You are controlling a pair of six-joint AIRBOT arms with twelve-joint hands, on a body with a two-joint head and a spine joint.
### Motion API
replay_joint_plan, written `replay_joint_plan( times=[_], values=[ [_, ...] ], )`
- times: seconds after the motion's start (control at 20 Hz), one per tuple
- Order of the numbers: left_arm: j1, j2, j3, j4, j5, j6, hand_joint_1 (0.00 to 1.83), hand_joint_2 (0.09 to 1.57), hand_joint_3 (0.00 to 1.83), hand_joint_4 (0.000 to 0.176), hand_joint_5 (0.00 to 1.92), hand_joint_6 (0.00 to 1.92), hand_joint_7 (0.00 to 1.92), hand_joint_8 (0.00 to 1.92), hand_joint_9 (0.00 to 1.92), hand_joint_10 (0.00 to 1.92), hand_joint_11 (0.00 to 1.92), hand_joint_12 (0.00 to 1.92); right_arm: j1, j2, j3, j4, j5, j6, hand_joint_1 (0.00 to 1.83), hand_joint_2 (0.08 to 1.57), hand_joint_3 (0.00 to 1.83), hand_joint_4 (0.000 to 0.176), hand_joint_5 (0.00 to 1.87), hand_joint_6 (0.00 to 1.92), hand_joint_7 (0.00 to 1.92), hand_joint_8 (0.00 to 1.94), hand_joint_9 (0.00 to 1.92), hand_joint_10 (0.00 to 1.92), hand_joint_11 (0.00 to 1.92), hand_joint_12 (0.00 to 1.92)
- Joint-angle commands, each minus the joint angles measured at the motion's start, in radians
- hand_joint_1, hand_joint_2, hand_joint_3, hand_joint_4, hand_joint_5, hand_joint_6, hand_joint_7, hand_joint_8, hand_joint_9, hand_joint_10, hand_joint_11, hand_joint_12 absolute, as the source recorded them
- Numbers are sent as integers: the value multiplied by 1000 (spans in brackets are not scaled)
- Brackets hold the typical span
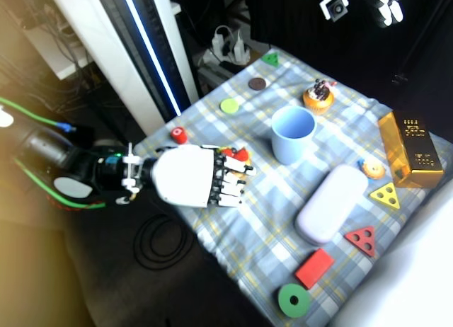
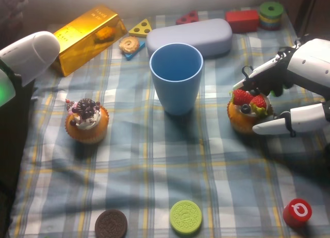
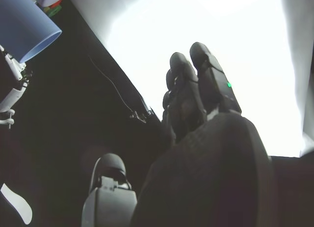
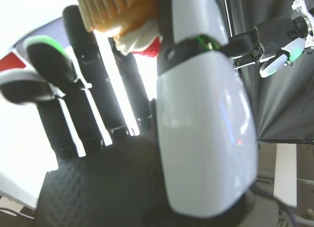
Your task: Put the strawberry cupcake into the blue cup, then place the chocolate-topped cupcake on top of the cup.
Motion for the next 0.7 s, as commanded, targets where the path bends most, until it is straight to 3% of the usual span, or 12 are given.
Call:
replay_joint_plan(
  times=[0.0, 0.05, 0.2, 0.25, 0.3, 0.35, 0.4, 0.45, 0.5, 0.55, 0.6, 0.65],
  values=[
    [-8, 3, 3, 19, -126, -6, 0, 1061, 0, 86, 233, 4, 349, 0, 433, 1, 238, 189, 16, -6, 2, 15, 92, -2, 886, 1079, 3, 0, 941, 0, 1176, 31, 838, 1140, 668, 1622],
    [-7, 3, 3, 19, -126, -6, 0, 1060, 0, 90, 229, 2, 343, 0, 428, 0, 248, 191, 26, -3, 0, 11, 95, -2, 872, 1082, 3, 0, 936, 1, 1186, 35, 867, 1157, 722, 1639],
    [-7, 3, 5, 19, -125, -6, 0, 1074, 5, 85, 235, 3, 342, 1, 429, 1, 251, 187, 65, 13, -1, -22, 114, 47, 938, 1038, 0, 0, 940, 2, 1164, 19, 807, 1029, 557, 1619],
    [-7, 3, 6, 19, -124, -6, 0, 1068, 1, 100, 223, 0, 322, 0, 406, 0, 223, 170, 68, 18, 2, -25, 130, 70, 981, 988, 0, 0, 981, 4, 1220, 32, 844, 1185, 614, 1739],
    [-7, 2, 6, 19, -123, -6, 0, 1068, 1, 100, 223, 0, 322, 0, 406, 0, 223, 170, 71, 21, 3, -25, 140, 82, 981, 988, 0, 0, 981, 4, 1220, 32, 844, 1185, 614, 1739],
    [-7, 2, 6, 19, -121, -6, 0, 1074, 3, 89, 224, 1, 331, 4, 404, 1, 236, 172, 78, 27, 3, -26, 149, 86, 952, 985, 0, 0, 973, 2, 1224, 32, 828, 1276, 633, 1793],
    [-7, 2, 6, 19, -120, -6, 0, 1072, 1, 97, 229, 3, 339, 7, 407, 2, 259, 179, 83, 30, 3, -30, 150, 86, 962, 989, 1, 0, 970, 1, 1231, 38, 796, 1362, 634, 1835],
    [-7, 2, 6, 18, -119, -6, 0, 1083, 0, 95, 238, 0, 354, 1, 419, 0, 289, 153, 93, 36, 1, -40, 150, 86, 983, 997, 1, 0, 964, 1, 1267, 67, 828, 1518, 709, 1904],
    [-7, 2, 7, 18, -119, -6, 0, 1080, 0, 103, 242, 1, 359, 1, 422, 0, 297, 147, 99, 41, -1, -46, 150, 86, 1060, 1014, 2, 0, 943, 0, 1240, 64, 813, 1455, 688, 1900],
    [-7, 2, 7, 18, -118, -6, 0, 1089, 1, 100, 244, 1, 361, 1, 421, 1, 293, 139, 107, 48, -5, -52, 150, 86, 1105, 1015, 0, 0, 942, 1, 1117, 411, 798, 1531, 701, 1915],
    [-7, 2, 7, 18, -117, -6, 0, 1089, 1, 100, 244, 1, 361, 1, 421, 1, 293, 139, 116, 52, -5, -56, 149, 88, 1105, 1015, 0, 0, 942, 1, 1117, 411, 798, 1531, 701, 1915],
    [-7, 2, 8, 18, -115, -6, 0, 1079, 0, 107, 233, 0, 353, 0, 416, 0, 265, 122, 125, 56, -5, -56, 149, 89, 1117, 1036, 0, 0, 888, 256, 919, 925, 834, 1637, 783, 1920]
  ],
)
